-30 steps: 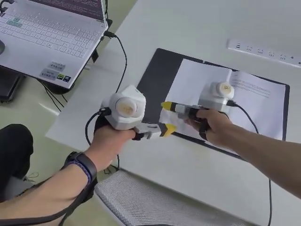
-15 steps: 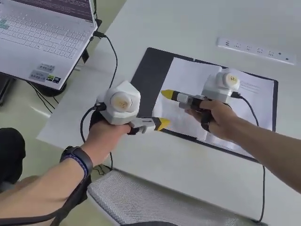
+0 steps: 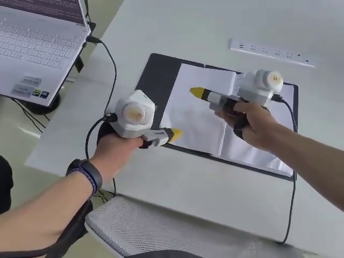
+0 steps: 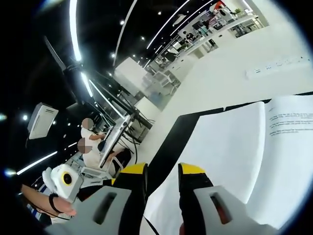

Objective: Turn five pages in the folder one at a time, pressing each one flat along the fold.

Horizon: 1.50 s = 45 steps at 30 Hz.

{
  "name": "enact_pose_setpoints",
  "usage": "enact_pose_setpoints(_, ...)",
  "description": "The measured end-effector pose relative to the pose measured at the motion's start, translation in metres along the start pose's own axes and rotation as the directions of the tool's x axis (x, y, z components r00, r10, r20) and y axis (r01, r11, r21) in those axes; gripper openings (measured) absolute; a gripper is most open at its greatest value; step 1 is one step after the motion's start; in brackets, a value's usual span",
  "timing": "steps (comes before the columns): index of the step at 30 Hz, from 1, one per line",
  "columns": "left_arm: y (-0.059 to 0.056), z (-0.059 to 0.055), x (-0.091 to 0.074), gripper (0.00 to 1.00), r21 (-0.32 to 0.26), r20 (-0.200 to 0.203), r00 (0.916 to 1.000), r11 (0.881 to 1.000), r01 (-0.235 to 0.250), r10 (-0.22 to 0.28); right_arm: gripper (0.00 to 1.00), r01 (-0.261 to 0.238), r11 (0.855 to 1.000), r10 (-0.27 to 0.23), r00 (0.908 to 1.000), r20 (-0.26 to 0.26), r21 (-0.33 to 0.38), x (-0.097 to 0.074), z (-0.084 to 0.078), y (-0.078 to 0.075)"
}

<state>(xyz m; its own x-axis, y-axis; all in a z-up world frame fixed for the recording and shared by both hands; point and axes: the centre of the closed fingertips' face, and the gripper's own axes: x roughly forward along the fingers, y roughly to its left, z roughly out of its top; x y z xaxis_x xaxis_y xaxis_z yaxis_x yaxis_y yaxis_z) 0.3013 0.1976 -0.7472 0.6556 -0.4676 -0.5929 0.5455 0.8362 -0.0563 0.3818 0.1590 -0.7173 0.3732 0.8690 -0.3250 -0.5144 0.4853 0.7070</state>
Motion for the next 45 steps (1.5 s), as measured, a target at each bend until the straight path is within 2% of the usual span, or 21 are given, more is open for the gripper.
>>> enact_pose_setpoints(2,0.0,-0.004,0.004,0.48,0.017,-0.016,0.9999,1.0,0.0,0.0,0.23,0.007,1.0,-0.007,1.0,0.007,0.002,-0.005,0.003,-0.005)
enact_pose_setpoints(6,-0.003,-0.01,0.013,0.41,0.015,-0.027,0.9996,1.0,0.011,-0.01,0.23,0.021,1.0,-0.021,0.9996,0.018,0.001,-0.015,0.007,-0.014)
enact_pose_setpoints(12,-0.006,-0.023,0.025,0.28,-0.005,-0.052,0.9981,0.999,0.033,-0.033,0.22,0.039,0.999,-0.04,0.9989,0.023,0.015,-0.025,0.008,-0.027)
enact_pose_setpoints(16,-0.008,-0.029,0.031,0.24,0.006,-0.064,0.9972,0.999,0.039,-0.039,0.22,0.05,0.999,-0.051,0.9984,0.024,0.022,-0.029,0.007,-0.034)
enact_pose_setpoints(23,-0.004,-0.045,0.037,0.16,0.014,-0.101,0.9946,1.0,0.026,-0.024,0.21,0.06,0.998,-0.06,0.9978,0.027,0.03,-0.034,0.006,-0.042)
enact_pose_setpoints(26,-0.003,-0.053,0.036,0.11,0.051,-0.126,0.992,0.999,0.009,-0.002,0.2,0.064,0.997,-0.065,0.9974,0.03,0.036,-0.034,0.007,-0.047)
enact_pose_setpoints(29,0.001,-0.05,0.037,0.06,0.039,-0.103,0.9946,0.999,-0.008,0.012,0.19,0.067,0.997,-0.069,0.9971,0.032,0.04,-0.034,0.009,-0.053)
enact_pose_setpoints(34,0.004,-0.05,0.037,0.02,0.065,-0.11,0.9934,0.998,-0.024,0.031,0.17,0.073,0.996,-0.074,0.9968,0.031,0.045,-0.032,0.012,-0.063)
enact_pose_setpoints(35,0.004,-0.05,0.037,0.02,0.067,-0.109,0.9935,0.998,-0.024,0.031,0.17,0.076,0.996,-0.078,0.9965,0.031,0.048,-0.032,0.014,-0.071)
enact_pose_setpoints(38,0.005,-0.05,0.037,0.01,0.062,-0.107,0.9936,0.998,-0.031,0.037,0.16,0.086,0.994,-0.088,0.9956,0.032,0.06,-0.031,0.017,-0.081)
enact_pose_setpoints(45,0.006,-0.049,0.038,0.0,0.068,-0.106,0.9932,0.997,-0.04,0.047,0.1,0.107,0.99,-0.112,0.9923,0.053,0.094,-0.034,0.021,-0.092)
